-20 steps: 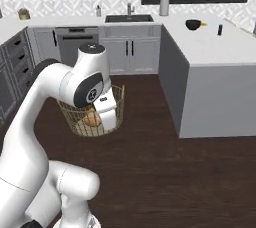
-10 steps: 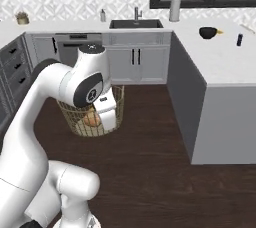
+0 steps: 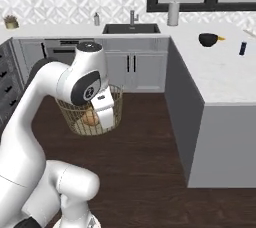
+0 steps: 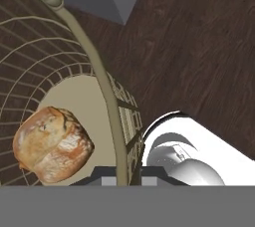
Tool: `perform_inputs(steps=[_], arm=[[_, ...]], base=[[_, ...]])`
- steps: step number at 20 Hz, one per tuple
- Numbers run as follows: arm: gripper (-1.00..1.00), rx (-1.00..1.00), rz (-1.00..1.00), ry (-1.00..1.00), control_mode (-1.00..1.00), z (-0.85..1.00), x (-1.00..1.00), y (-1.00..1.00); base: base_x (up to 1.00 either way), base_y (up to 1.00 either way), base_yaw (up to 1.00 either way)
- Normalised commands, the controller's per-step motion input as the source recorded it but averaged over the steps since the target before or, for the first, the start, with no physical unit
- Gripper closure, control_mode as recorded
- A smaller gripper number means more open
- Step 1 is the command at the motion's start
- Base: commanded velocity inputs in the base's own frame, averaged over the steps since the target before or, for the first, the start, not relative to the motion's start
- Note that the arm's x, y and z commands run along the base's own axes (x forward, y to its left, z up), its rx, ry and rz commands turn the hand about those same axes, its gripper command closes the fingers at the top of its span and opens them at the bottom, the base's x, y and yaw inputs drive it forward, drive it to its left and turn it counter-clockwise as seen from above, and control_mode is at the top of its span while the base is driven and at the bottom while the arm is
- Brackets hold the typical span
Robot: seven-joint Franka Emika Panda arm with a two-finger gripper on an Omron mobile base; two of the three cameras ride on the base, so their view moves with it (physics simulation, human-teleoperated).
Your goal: Open the cabinet, pick up the bread from the cabinet and place it in the basket. Then move the basket to the dining counter.
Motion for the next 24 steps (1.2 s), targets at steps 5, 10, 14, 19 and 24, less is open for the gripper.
perform_inputs(steps=[5, 10, 14, 19, 24], arm=[[1.0, 0.0, 0.0, 0.0, 1.0, 0.0, 0.0, 0.0], [1.0, 0.0, 0.0, 0.0, 1.0, 0.0, 0.0, 0.0], [1.0, 0.0, 0.0, 0.0, 1.0, 0.0, 0.0, 0.0], [1.0, 0.0, 0.0, 0.0, 1.0, 0.0, 0.0, 0.0], [1.0, 0.0, 0.0, 0.0, 1.0, 0.0, 0.0, 0.0]], base=[[0.35, -1.0, 0.0], [0.46, -1.0, 0.0], [0.58, -1.0, 0.08], [0.8, -1.0, 0.22], [0.81, -1.0, 0.27]])
